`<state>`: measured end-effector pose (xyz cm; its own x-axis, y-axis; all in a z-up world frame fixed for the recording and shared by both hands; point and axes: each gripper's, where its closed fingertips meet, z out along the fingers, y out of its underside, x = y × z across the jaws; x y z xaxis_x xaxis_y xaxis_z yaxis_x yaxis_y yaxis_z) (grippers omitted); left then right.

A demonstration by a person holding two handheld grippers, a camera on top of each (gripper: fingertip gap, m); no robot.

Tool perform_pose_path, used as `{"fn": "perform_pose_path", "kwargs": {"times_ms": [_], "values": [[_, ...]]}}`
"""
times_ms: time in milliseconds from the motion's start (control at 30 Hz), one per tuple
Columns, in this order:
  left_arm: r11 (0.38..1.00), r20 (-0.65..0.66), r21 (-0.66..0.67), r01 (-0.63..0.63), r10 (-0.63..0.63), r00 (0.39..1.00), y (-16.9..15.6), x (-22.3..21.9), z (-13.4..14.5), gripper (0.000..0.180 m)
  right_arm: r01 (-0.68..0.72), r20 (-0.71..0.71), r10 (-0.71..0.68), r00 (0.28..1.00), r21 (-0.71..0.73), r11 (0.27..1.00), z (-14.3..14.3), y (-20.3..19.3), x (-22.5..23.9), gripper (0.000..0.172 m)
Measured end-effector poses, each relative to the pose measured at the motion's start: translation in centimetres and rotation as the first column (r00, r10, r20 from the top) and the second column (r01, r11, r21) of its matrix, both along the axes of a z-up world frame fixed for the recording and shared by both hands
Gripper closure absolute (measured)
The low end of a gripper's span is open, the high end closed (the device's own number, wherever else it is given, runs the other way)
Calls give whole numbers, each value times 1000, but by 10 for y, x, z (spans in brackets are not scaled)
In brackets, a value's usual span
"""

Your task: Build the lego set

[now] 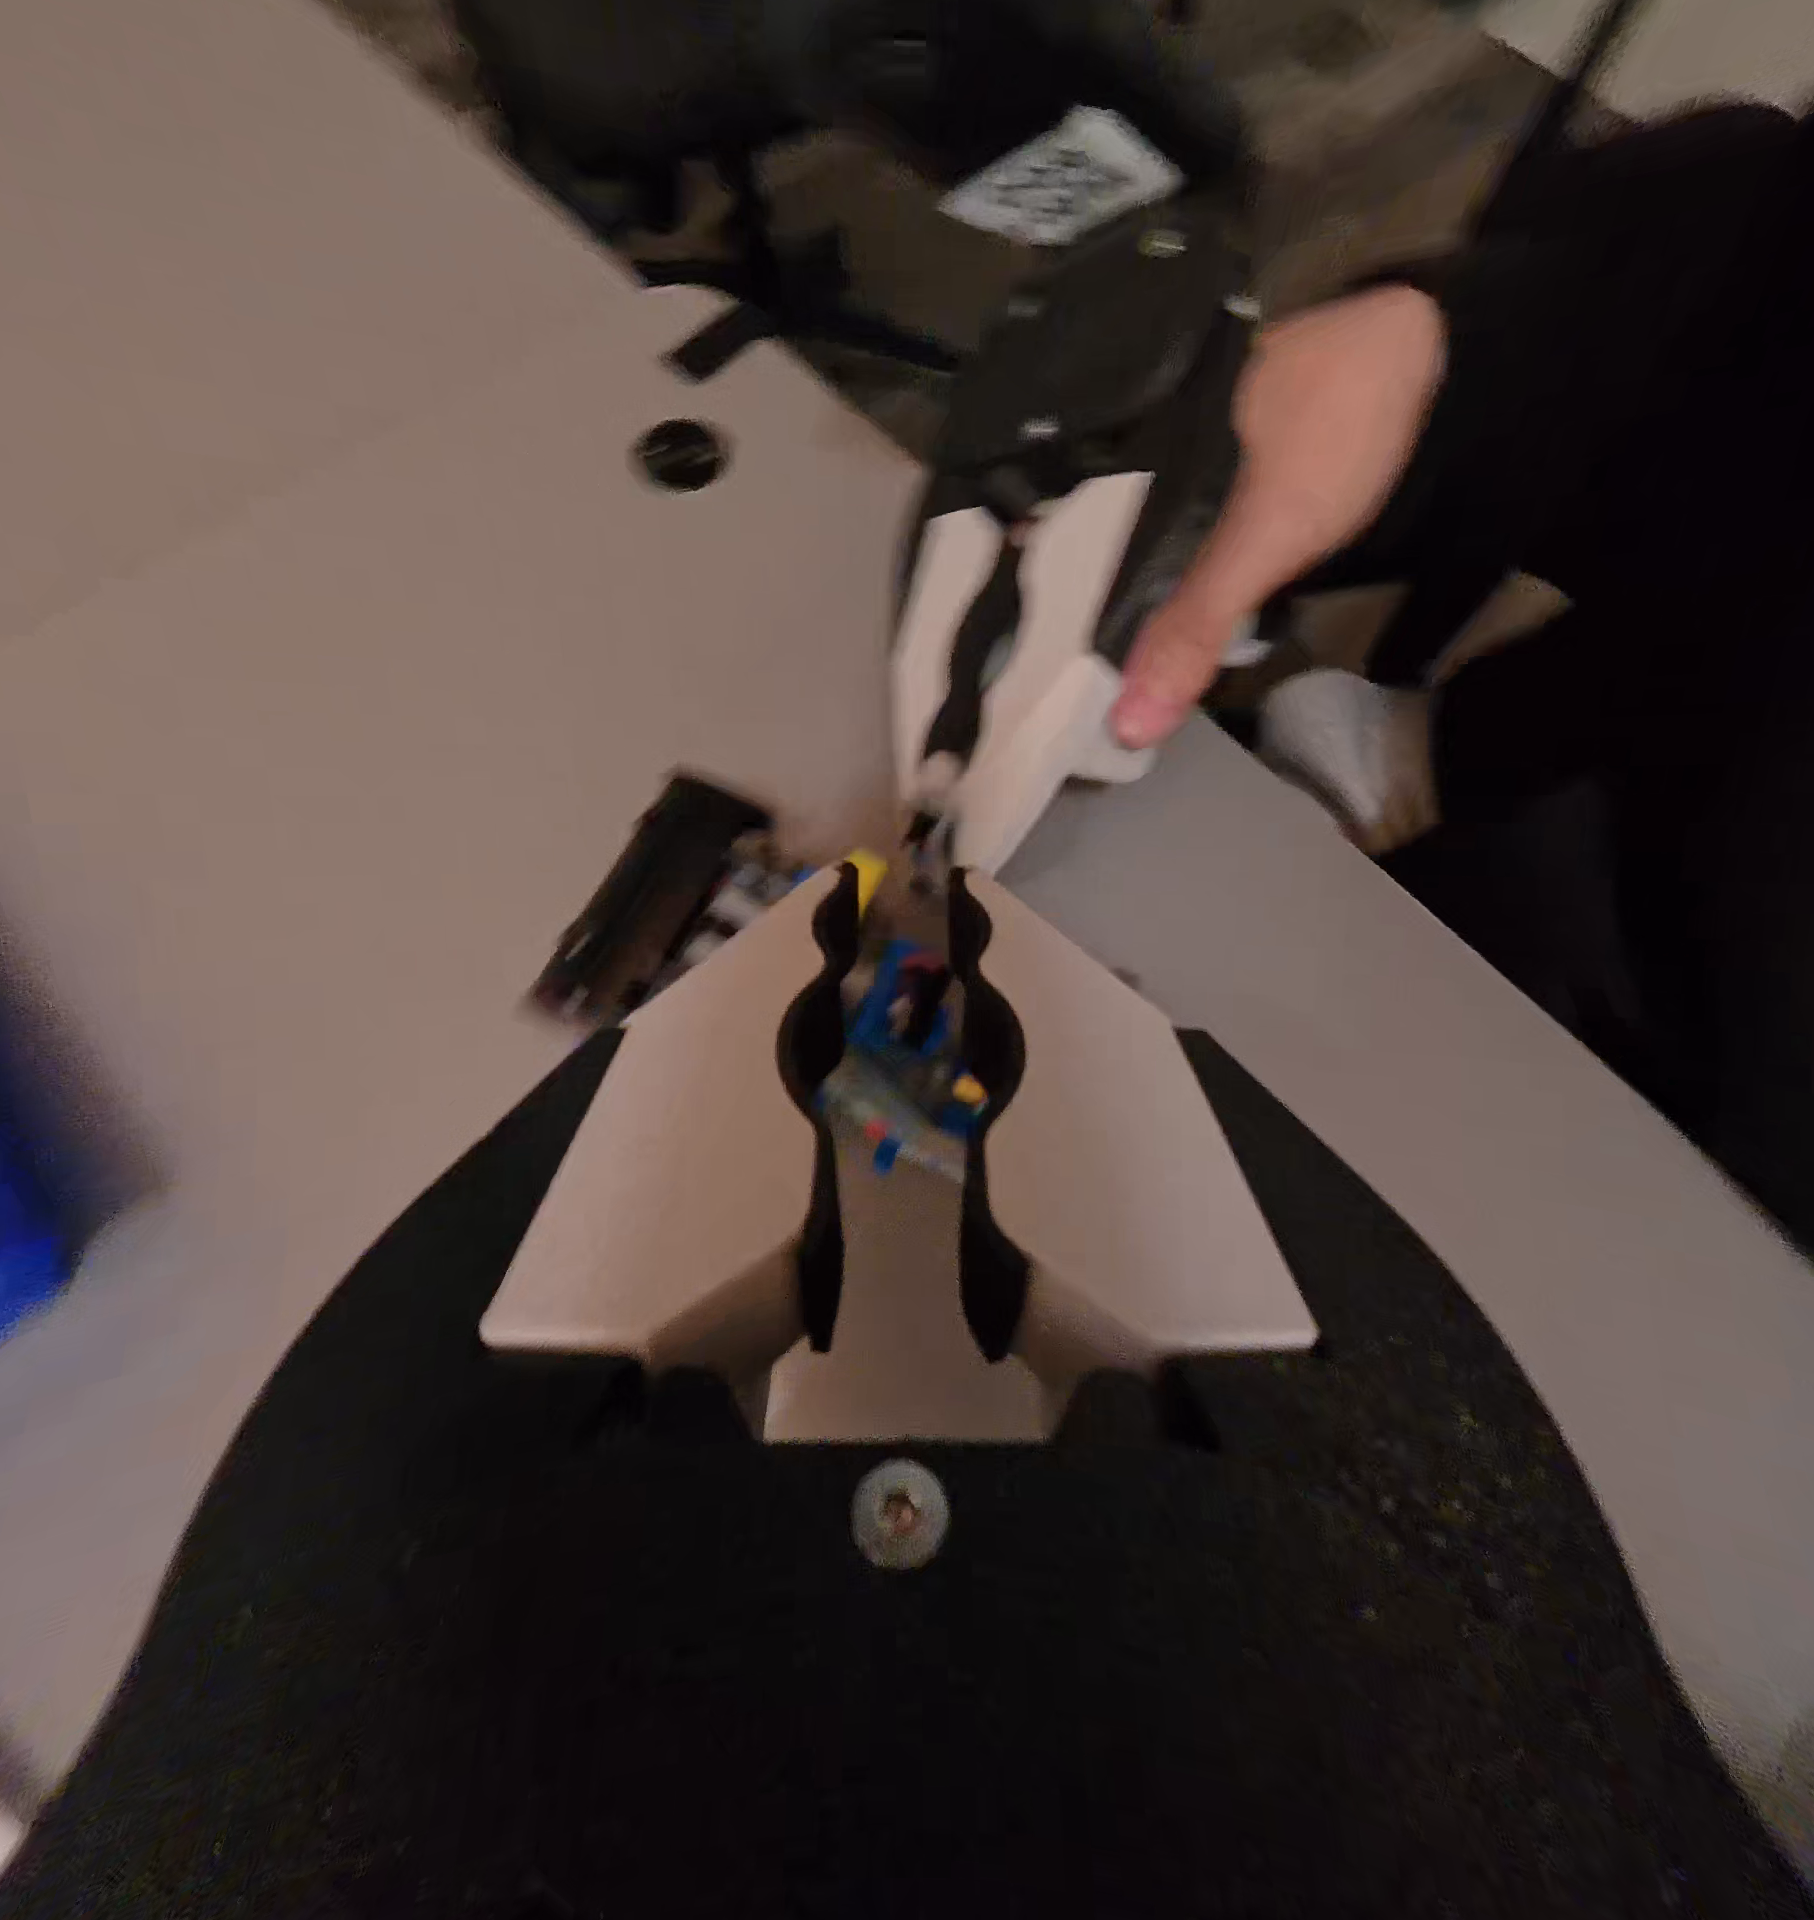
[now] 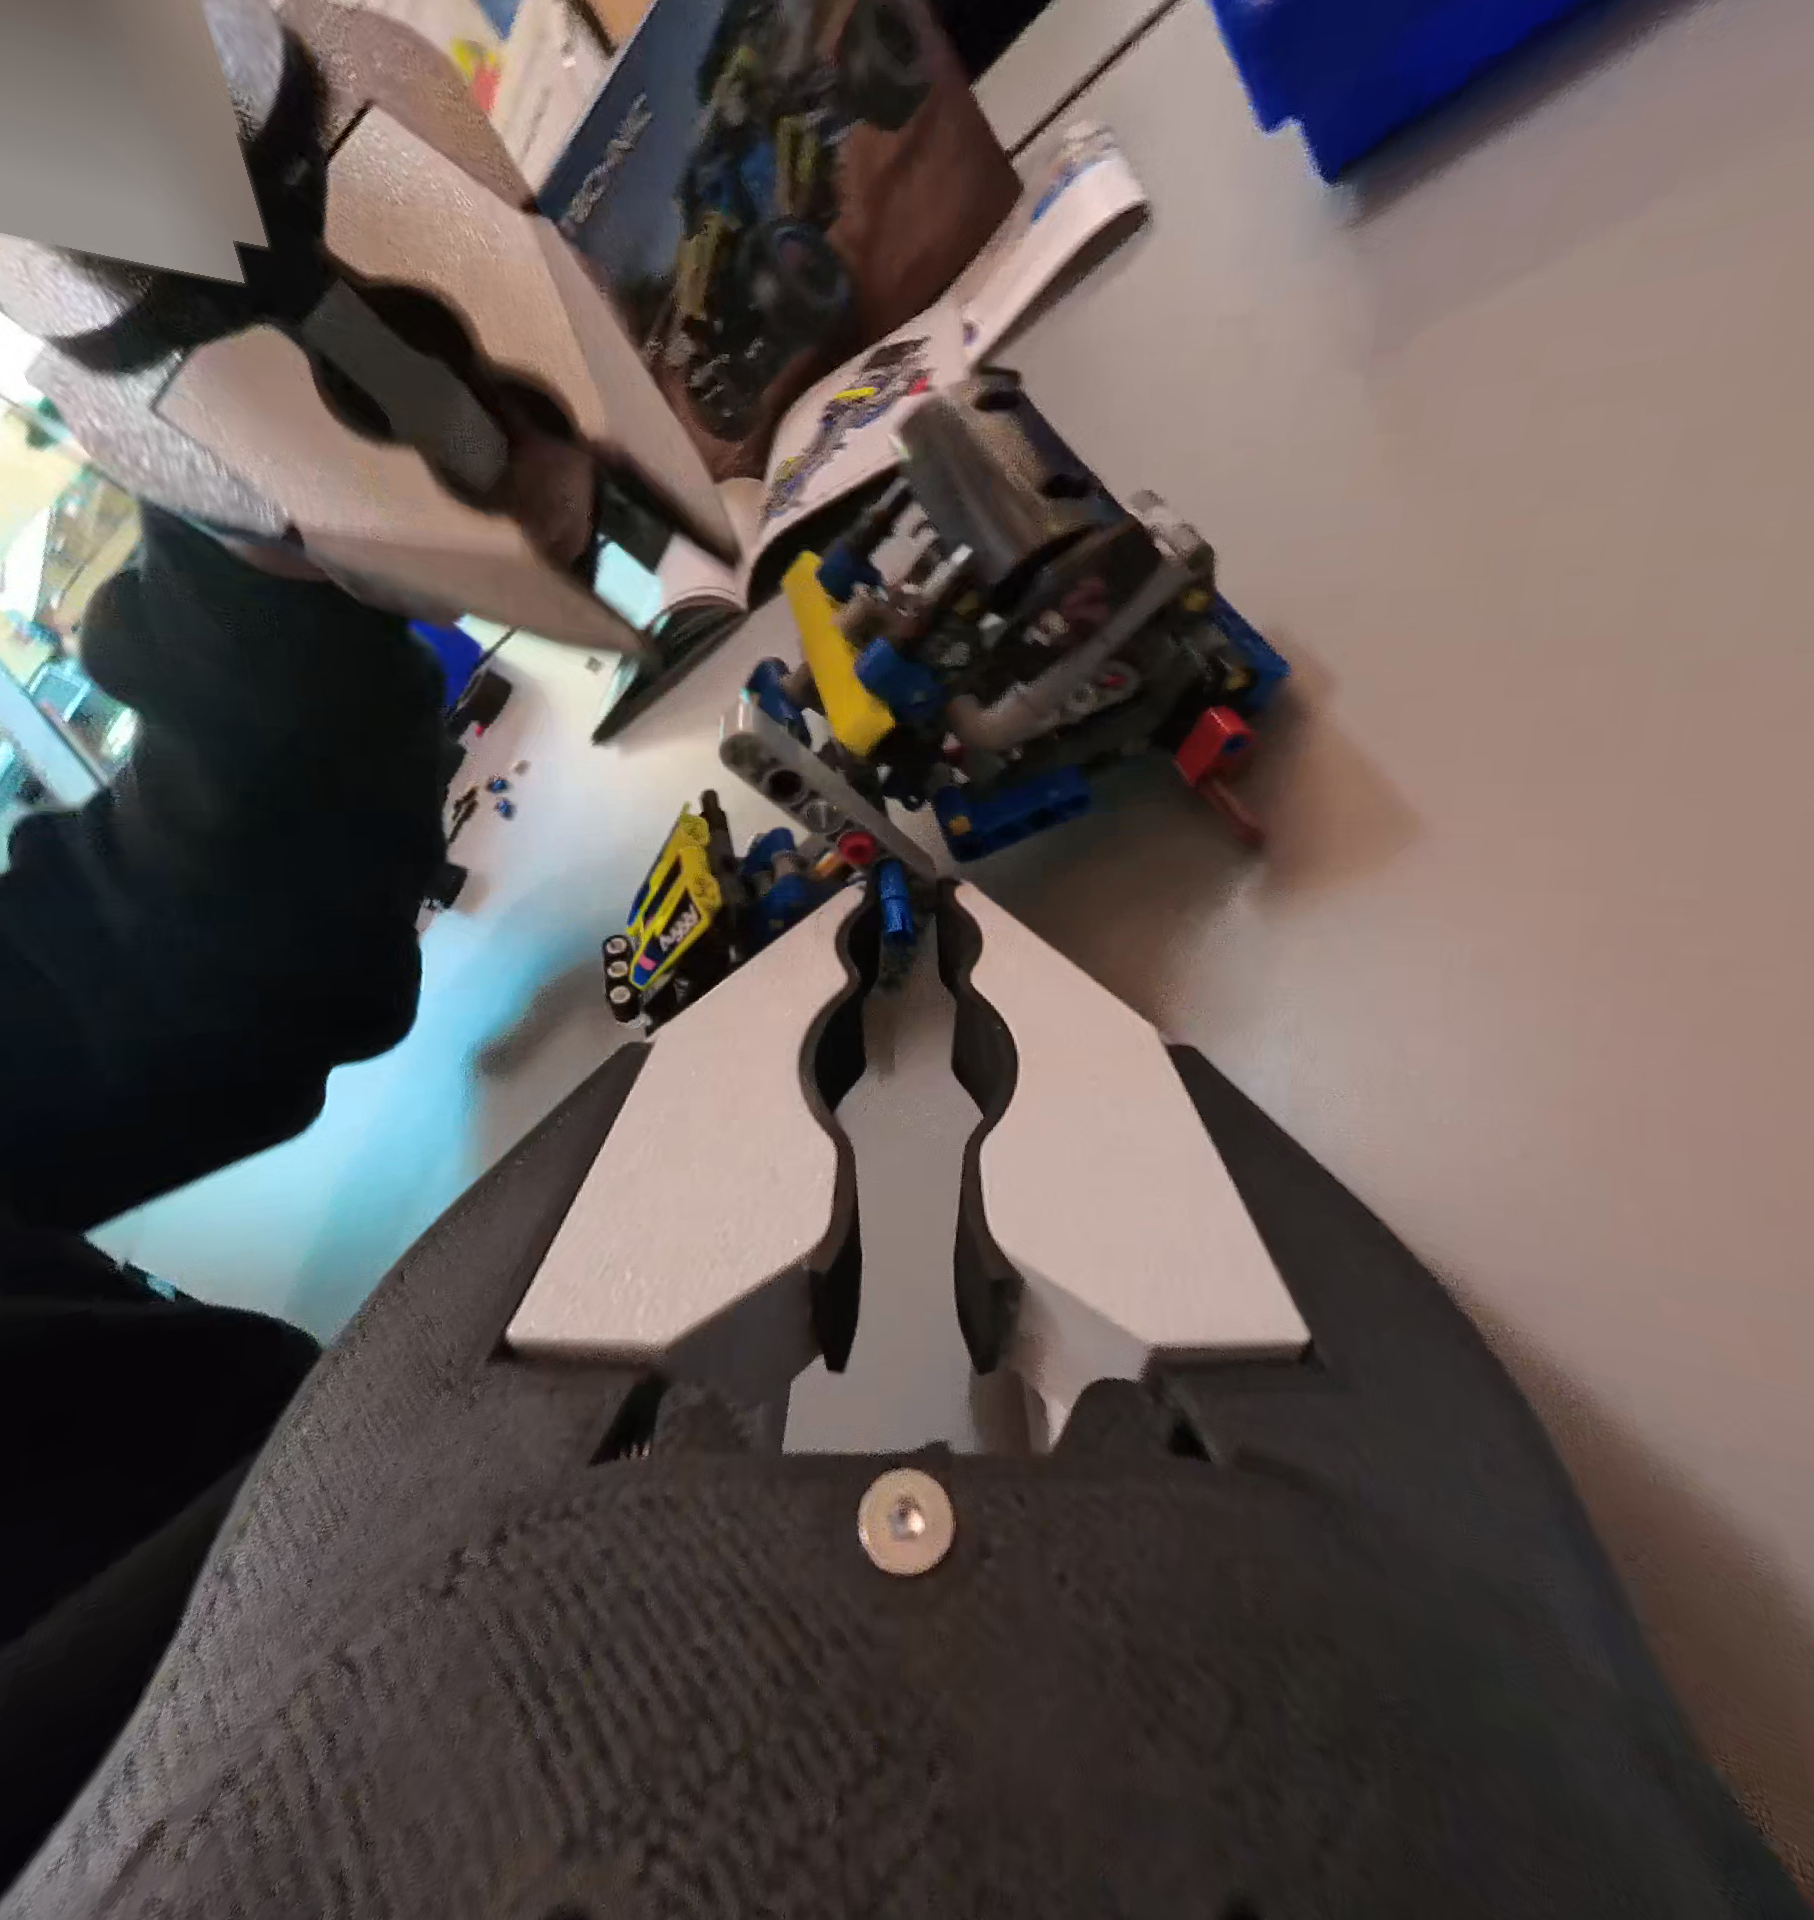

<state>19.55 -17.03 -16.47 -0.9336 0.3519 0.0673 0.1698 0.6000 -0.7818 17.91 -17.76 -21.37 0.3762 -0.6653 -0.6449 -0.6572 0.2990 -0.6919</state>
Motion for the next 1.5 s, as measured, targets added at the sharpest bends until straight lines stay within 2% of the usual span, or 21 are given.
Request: {"fn": "perform_pose_path", "kwargs": {"times_ms": [33,133,233,300,433,600,800,933,1033,1133,1167,1267,1333,1400,1500], "values": [[995,-46,28,-92,94,995,10,15,-3,168,1,-34,-1,999,9,1000,-4,1,-3,164],[950,-262,206,-233,283,923,44,36,-32,166,16,-79,-11,997,60,998,-7,10,-7,164],[932,-527,308,-191,334,781,56,24,-48,164,34,-109,-24,994,93,995,-8,17,-6,164],[927,-595,337,-165,345,726,57,20,-57,171,32,-134,-18,991,100,994,-11,18,-5,164],[936,-685,344,-73,303,662,50,8,-60,162,42,-143,-28,989,98,994,-13,18,-2,164],[927,-717,375,8,285,636,37,-5,-69,161,48,-137,-37,990,77,996,-15,19,2,164],[930,-756,367,-18,309,577,23,-17,-69,166,3,-123,5,992,64,998,-14,24,-10,164],[941,-766,316,-122,328,553,14,-19,-67,169,17,-105,-11,994,59,998,-12,19,-25,164],[945,-793,225,-239,320,518,8,-13,-57,172,65,4,-65,998,80,995,9,17,-29,163],[929,-808,173,-327,323,492,4,-12,-52,174,86,68,-83,994,-37,996,16,14,-30,164],[924,-815,180,-338,333,474,4,-15,-54,174,83,74,-77,994,-81,993,14,14,-29,165],[890,-859,270,-369,395,326,4,-12,-58,172,67,54,-64,996,-51,996,11,21,-29,165],[874,-848,298,-383,427,314,6,-11,-61,172,45,24,-44,999,-13,999,7,26,-30,164],[863,-831,337,-376,460,311,8,-12,-64,172,9,4,-9,1000,-31,999,0,28,-34,164],[862,-837,381,-333,475,272,10,-15,-64,169,-24,-3,23,1000,-54,998,-2,19,-40,165]]}}
